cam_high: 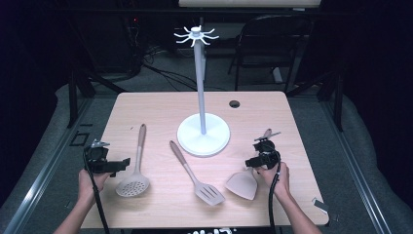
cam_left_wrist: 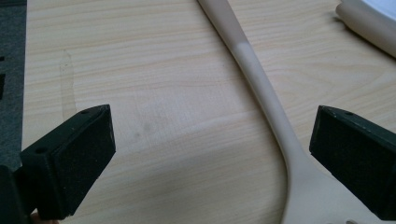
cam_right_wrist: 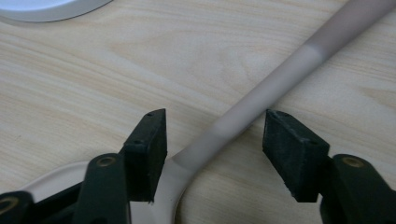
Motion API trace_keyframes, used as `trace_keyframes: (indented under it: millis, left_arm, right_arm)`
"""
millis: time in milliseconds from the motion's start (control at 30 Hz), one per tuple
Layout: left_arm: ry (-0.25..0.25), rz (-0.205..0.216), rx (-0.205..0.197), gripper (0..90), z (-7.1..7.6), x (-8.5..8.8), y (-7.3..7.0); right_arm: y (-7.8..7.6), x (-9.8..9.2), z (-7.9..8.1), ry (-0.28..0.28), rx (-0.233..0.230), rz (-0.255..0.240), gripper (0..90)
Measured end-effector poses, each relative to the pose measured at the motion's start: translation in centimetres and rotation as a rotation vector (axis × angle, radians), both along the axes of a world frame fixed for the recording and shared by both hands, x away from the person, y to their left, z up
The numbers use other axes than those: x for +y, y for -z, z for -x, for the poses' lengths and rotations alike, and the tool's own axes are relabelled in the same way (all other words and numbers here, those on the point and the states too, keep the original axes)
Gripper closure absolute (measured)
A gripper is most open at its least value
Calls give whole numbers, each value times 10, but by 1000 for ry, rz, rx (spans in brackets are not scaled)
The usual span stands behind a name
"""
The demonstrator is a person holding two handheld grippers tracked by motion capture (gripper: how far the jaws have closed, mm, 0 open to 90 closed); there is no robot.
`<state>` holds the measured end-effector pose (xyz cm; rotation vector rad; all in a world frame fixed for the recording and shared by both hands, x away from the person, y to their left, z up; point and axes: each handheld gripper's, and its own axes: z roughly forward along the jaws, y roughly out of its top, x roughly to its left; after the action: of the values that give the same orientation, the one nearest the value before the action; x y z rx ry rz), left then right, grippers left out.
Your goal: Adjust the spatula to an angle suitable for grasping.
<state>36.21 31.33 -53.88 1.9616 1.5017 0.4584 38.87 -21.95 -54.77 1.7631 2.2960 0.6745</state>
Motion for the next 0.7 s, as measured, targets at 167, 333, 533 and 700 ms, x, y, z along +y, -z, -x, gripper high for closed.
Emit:
trace_keyframes:
  millis: [167, 333, 533, 700]
  left_arm:
    - [3, -15, -3, 2, 2, -6, -5]
    - [-12, -28, -4, 5, 5, -11, -12]
    - [-3, -29, -11, 6, 7, -22, -18]
    - [43, -69, -18, 6, 6, -41, -20]
  right_arm:
    - [4, 3, -1, -3, 20, 19, 464]
    - [4, 1, 0, -13, 18, 21, 485]
    - [3, 4, -1, -48, 30, 21, 550]
    - [1, 8, 0, -74, 35, 42, 610]
